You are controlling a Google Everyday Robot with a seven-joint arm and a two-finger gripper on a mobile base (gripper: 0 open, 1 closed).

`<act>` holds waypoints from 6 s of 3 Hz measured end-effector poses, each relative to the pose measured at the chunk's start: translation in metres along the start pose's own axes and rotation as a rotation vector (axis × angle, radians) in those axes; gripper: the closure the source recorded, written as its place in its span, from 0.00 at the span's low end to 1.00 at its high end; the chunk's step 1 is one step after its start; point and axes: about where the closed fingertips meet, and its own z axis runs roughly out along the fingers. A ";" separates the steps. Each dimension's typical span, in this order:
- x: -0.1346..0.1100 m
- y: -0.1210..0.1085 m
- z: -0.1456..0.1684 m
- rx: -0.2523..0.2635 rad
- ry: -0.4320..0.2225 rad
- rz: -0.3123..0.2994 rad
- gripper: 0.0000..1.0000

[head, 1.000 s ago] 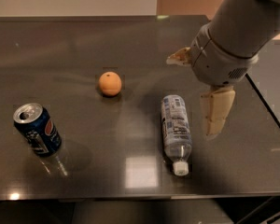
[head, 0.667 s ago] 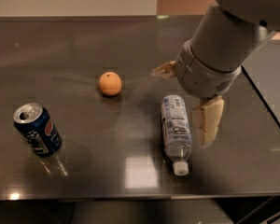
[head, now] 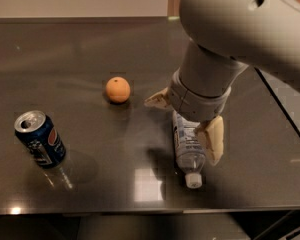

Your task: Move blue plastic bottle near orange

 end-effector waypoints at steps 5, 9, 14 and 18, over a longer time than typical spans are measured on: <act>0.029 0.002 0.026 -0.103 0.055 -0.170 0.66; -0.001 -0.067 0.016 0.020 0.056 -0.229 1.00; 0.000 -0.139 0.043 -0.013 0.085 -0.310 0.59; -0.001 -0.140 0.044 -0.010 0.087 -0.313 0.00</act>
Offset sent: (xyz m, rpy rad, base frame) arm 0.0144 -0.0114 -0.0367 -0.1041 0.0185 0.1793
